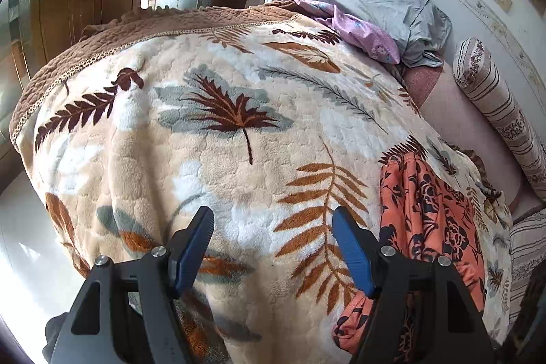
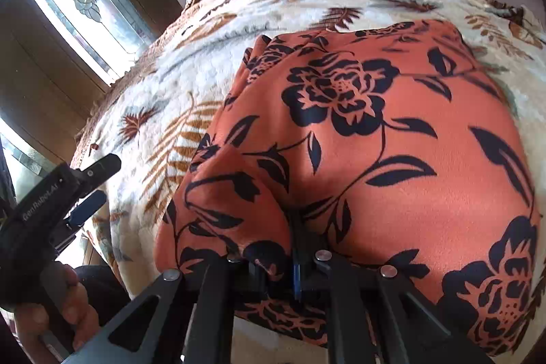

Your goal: Fold small clothes

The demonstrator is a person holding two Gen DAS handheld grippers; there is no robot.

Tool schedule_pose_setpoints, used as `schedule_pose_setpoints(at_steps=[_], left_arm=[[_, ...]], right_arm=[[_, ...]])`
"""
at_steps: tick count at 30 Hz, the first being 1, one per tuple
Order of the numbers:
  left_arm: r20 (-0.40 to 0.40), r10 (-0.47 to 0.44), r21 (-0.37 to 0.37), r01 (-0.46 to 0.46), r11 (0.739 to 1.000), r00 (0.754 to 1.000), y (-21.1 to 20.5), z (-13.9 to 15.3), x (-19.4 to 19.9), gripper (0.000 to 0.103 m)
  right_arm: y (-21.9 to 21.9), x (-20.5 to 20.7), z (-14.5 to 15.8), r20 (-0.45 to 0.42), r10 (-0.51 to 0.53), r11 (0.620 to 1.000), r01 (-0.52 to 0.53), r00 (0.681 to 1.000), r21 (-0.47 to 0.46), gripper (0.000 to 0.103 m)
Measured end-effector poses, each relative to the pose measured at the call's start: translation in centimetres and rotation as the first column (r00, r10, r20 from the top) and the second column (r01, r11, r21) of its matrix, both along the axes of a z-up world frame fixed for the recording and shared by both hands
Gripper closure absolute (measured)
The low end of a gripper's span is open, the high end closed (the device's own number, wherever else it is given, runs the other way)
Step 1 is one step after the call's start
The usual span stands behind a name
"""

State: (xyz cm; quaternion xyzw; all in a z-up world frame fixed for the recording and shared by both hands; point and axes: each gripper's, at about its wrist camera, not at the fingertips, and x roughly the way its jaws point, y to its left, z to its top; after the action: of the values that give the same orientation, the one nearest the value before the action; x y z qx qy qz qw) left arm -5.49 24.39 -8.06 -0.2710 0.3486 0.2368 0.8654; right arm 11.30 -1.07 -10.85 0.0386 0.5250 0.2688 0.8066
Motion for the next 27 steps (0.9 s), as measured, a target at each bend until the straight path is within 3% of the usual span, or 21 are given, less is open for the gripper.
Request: schedule_pose_setpoints(at_steps=[6, 8, 11, 14, 16, 19, 21, 23, 25, 27], left_arm=[[0.016, -0.013, -0.029, 0.013, 0.999, 1.000, 0.2, 0.0, 0.2, 0.031], [0.029, -0.004, -0.054, 0.006, 0.999, 1.000, 0.8, -0.1, -0.1, 0.031], [0.046, 0.011, -0.095, -0.006, 0.995, 0.999, 1.4, -0.2, -0.4, 0.031], [0.070, -0.035, -0.110, 0.043, 0.993, 0.997, 1.0, 0.0, -0.5, 0.031], [0.095, -0.109, -0.120, 0.120, 0.986, 0.989, 0.3, 0.5, -0.3, 0.031], [0.164, -0.242, -0.188, 0.272, 0.944, 0.956, -1.2, 1.7, 0.4, 0.031], [0.188, -0.314, -0.199, 0.349, 0.916, 0.931, -2.5, 2.8, 1.1, 0.031], [0.167, -0.386, -0.174, 0.412, 0.894, 0.907, -4.0, 3.9, 2.5, 0.031], [0.144, -0.442, -0.192, 0.464, 0.865, 0.885, -5.1, 4.3, 4.4, 0.031], [0.076, -0.468, -0.206, 0.473, 0.857, 0.881, -6.0, 4.1, 6.5, 0.031]], right_arm=[[-1.8, 1.0, 9.2, 0.136, -0.054, 0.989, 0.035, 0.989, 0.144, 0.092], [-1.5, 0.4, 10.5, 0.173, -0.055, 0.986, 0.025, 0.983, 0.167, 0.092], [1.0, -1.4, 7.2, 0.162, 0.043, 0.994, -0.059, 0.986, 0.093, 0.091], [3.4, -3.5, -0.3, 0.044, 0.150, 0.985, -0.146, 0.988, -0.088, 0.086], [2.4, -4.8, -0.3, 0.148, 0.127, 0.992, -0.125, 0.981, -0.025, 0.083], [1.5, -5.0, 0.0, 0.115, 0.116, 0.992, -0.121, 0.987, 0.044, 0.066], [0.7, -5.5, 0.2, 0.110, 0.117, 0.989, -0.126, 0.987, 0.077, 0.049], [-0.4, -6.7, 0.6, 0.112, 0.110, 0.984, -0.124, 0.988, 0.124, 0.042], [-1.7, -8.0, 0.9, 0.121, 0.095, 0.983, -0.113, 0.988, 0.148, 0.041], [-3.7, -8.8, 1.3, 0.109, 0.060, 0.979, -0.080, 0.992, 0.186, 0.041]])
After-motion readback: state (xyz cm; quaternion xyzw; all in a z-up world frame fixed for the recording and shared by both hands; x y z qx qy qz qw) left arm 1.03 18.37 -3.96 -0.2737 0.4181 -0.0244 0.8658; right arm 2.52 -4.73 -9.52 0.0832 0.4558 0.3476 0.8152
